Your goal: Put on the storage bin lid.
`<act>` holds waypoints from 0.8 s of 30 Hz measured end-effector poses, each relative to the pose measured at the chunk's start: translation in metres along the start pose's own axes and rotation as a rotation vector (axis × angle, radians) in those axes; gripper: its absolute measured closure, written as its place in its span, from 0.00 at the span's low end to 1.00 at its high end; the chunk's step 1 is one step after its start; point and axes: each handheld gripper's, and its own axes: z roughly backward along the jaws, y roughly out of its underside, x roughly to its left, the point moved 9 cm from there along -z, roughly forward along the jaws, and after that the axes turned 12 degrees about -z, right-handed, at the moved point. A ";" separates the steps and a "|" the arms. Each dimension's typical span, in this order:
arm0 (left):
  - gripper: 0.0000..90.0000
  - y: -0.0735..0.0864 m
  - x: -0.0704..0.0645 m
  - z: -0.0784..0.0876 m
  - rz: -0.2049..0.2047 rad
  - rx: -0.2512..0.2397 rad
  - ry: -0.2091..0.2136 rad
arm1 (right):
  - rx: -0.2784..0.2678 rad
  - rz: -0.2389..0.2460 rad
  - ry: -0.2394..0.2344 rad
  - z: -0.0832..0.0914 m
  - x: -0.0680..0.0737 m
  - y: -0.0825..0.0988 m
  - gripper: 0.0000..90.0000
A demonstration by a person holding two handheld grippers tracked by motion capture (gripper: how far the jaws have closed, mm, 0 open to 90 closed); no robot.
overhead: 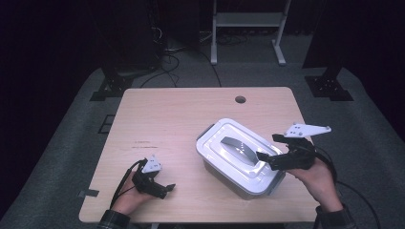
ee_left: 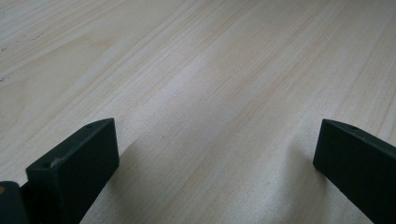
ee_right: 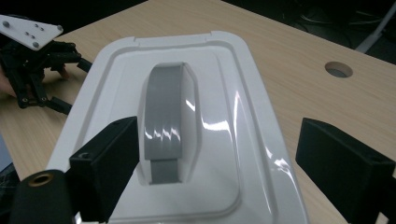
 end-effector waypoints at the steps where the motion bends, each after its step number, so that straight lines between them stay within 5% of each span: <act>1: 0.00 0.000 0.000 0.000 0.000 0.000 0.000 | -0.001 0.001 0.002 0.002 -0.002 0.002 0.12; 10: 0.00 0.000 0.000 0.000 0.000 0.001 0.000 | -0.006 -0.017 0.036 0.023 -0.022 0.022 0.02; 24: 0.00 0.000 0.000 0.000 0.000 0.001 0.000 | -0.054 -0.060 0.077 0.050 -0.054 0.051 0.02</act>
